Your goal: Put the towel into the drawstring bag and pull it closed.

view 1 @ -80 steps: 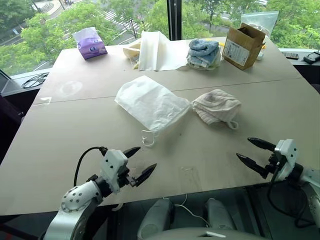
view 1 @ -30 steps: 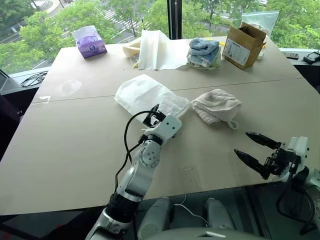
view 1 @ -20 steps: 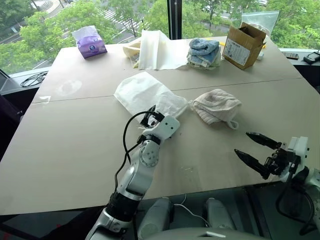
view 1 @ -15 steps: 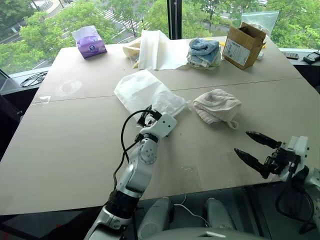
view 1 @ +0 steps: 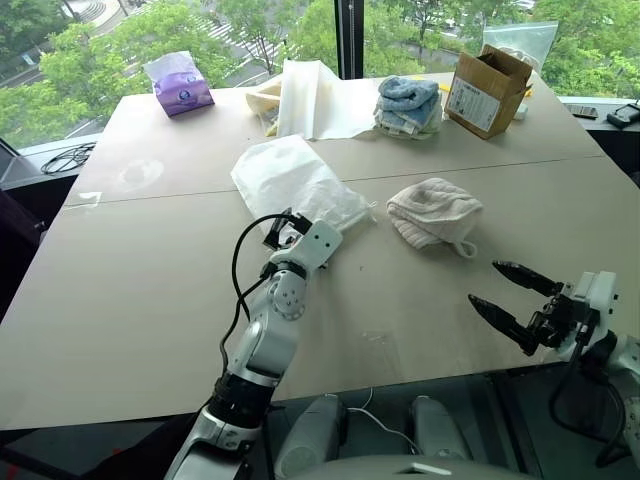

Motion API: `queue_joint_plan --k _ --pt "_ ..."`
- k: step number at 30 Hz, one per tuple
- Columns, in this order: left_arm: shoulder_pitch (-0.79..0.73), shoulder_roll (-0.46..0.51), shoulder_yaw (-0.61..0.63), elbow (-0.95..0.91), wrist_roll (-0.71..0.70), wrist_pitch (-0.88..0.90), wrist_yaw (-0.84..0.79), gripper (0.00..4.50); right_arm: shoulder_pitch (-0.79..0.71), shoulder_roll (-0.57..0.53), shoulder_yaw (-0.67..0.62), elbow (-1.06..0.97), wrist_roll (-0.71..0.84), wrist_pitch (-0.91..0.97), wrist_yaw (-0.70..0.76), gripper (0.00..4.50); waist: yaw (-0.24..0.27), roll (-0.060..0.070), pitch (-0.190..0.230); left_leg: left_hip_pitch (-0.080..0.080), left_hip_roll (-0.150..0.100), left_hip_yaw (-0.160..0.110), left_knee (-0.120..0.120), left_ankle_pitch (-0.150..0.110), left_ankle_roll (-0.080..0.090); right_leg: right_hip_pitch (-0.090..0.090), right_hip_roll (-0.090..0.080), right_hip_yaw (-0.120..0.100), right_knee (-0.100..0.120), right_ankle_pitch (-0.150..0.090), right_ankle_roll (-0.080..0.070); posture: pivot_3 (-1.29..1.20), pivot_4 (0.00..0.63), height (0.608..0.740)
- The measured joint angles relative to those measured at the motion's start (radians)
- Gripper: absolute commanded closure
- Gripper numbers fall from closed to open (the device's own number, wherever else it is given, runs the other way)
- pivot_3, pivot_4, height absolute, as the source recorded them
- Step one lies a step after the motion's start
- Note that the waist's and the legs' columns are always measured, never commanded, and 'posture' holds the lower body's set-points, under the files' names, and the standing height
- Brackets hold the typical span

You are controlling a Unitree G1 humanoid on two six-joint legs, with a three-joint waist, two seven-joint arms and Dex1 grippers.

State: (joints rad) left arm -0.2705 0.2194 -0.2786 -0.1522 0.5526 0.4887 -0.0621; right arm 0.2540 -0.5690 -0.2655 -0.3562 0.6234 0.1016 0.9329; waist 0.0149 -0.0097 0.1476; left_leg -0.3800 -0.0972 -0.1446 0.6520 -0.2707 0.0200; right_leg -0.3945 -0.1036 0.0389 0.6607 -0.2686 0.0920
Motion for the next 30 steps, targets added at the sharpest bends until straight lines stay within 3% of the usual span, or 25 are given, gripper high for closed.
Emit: queue_joint_plan --k 3,10,21,27,30 --pt "0.000 0.003 -0.002 0.005 0.014 -0.005 0.007 0.90 -0.002 0.000 0.000 0.000 -0.002 0.000 -0.001 0.42 0.000 0.000 0.000 0.000 0.000 0.000 0.000 0.000 0.000 0.000 0.000 0.000 0.000 0.000 0.000 0.00 0.150 0.740" --pt "0.000 0.003 -0.002 0.006 0.046 -0.013 0.038 4.35 -0.008 0.001 0.000 0.000 -0.005 0.000 0.000 0.42 0.000 0.000 0.000 0.000 0.000 0.000 0.000 0.000 0.000 0.000 0.000 0.000 0.000 0.000 0.000 0.00 0.150 0.740" --pt "0.000 -0.025 0.026 0.005 -0.007 -0.052 0.033 4.44 -0.015 0.001 0.000 0.000 -0.009 0.003 -0.010 0.42 0.000 0.000 0.000 0.000 0.000 0.000 0.000 0.000 0.000 0.000 0.000 0.000 0.000 0.000 0.000 0.00 0.150 0.740" --pt "-0.006 0.020 0.068 -0.017 -0.125 -0.146 -0.068 4.44 -0.138 0.021 0.001 -0.002 -0.009 0.076 -0.142 0.42 -0.001 0.000 0.000 0.000 0.000 0.000 0.001 0.000 0.000 -0.001 0.000 0.000 0.001 0.000 0.000 0.00 0.150 0.740" --pt "0.013 0.067 0.130 -0.025 -0.274 -0.232 -0.193 4.44 -0.226 0.015 0.018 0.010 -0.024 0.157 -0.215 0.42 -0.006 0.000 0.000 -0.001 0.000 0.001 0.001 0.000 0.000 -0.002 0.000 0.001 0.001 0.000 0.000 0.00 0.150 0.740"
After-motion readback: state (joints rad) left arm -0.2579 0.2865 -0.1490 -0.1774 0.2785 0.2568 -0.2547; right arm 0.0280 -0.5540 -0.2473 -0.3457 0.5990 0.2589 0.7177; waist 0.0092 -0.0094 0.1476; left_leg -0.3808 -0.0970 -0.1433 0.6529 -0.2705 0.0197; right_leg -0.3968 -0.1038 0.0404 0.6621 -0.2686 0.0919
